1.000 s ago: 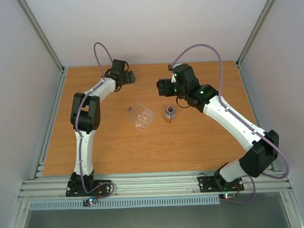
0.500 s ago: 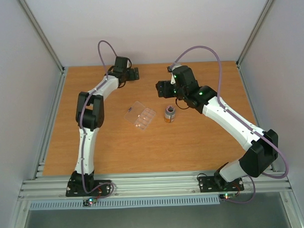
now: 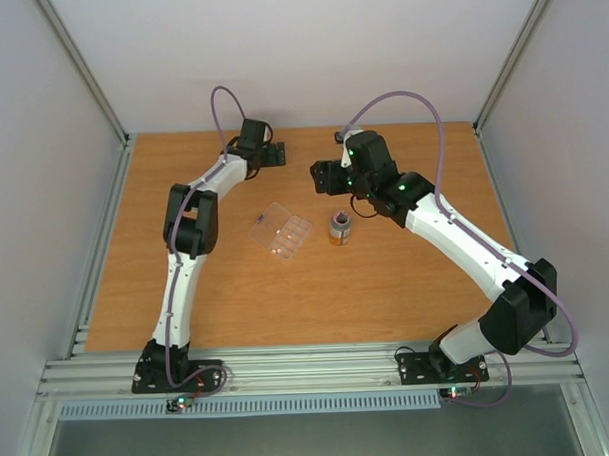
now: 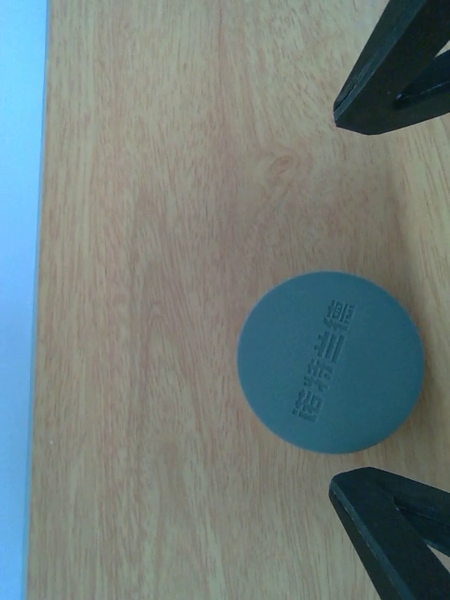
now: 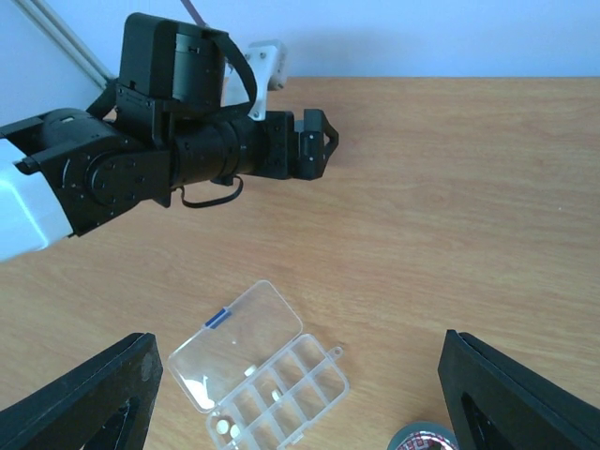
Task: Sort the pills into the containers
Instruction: Pick up the lid of the pill bottle at the center of the board, then place the lid of the pill bottle on the pill bottle.
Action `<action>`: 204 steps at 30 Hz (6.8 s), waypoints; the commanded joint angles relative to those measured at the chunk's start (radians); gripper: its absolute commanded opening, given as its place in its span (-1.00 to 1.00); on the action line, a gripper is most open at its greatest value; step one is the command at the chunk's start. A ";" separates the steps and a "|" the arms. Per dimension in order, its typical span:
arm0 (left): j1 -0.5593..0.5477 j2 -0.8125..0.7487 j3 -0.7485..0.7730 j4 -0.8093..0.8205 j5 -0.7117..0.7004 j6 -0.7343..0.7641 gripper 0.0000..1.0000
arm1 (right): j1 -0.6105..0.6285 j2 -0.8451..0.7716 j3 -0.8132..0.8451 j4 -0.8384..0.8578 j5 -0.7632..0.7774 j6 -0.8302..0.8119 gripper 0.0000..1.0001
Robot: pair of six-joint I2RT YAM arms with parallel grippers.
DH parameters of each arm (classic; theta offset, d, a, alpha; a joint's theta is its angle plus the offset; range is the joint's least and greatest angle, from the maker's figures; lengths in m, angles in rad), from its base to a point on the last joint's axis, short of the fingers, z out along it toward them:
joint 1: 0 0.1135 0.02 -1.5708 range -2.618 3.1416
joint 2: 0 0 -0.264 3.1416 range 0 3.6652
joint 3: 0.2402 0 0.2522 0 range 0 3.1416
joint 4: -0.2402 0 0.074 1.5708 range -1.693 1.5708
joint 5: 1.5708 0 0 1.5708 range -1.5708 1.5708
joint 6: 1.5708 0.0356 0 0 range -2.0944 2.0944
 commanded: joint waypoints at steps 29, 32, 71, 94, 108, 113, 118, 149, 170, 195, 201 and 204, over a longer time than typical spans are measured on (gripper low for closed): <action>0.005 0.113 0.127 -0.007 -0.038 -0.033 0.77 | 0.001 0.027 0.014 0.041 0.003 -0.014 0.67; 0.005 0.116 0.123 -0.010 -0.039 -0.032 0.70 | 0.002 0.031 0.017 0.041 0.005 -0.017 0.67; 0.004 0.001 0.083 -0.028 -0.080 -0.036 0.10 | -0.016 -0.021 -0.084 0.050 0.073 0.010 0.66; -0.087 -0.337 -0.143 -0.102 -0.029 0.044 0.08 | -0.123 -0.182 -0.314 0.083 0.094 0.082 0.68; -0.289 -0.577 -0.327 -0.178 0.156 0.125 0.08 | -0.258 -0.310 -0.529 0.103 0.067 0.177 0.66; -0.351 -0.589 -0.334 -0.191 0.177 0.167 0.07 | -0.295 -0.339 -0.573 0.104 0.065 0.189 0.65; -0.408 -0.569 -0.330 -0.222 0.188 0.209 0.07 | -0.368 -0.360 -0.612 0.113 0.016 0.203 0.65; -0.500 -0.521 -0.413 -0.287 0.233 0.247 0.02 | -0.455 -0.404 -0.647 0.102 -0.045 0.195 0.64; -0.500 -0.592 -0.567 -0.130 0.170 0.191 0.04 | -0.456 -0.395 -0.648 0.109 -0.045 0.189 0.65; -0.501 -0.635 -0.580 -0.110 0.150 0.186 0.04 | -0.455 -0.400 -0.653 0.109 -0.045 0.193 0.64; -0.500 -0.652 -0.592 -0.106 0.153 0.182 0.04 | -0.455 -0.404 -0.654 0.107 -0.045 0.194 0.65; -0.501 -0.657 -0.597 -0.105 0.152 0.182 0.04 | -0.455 -0.407 -0.657 0.105 -0.045 0.197 0.65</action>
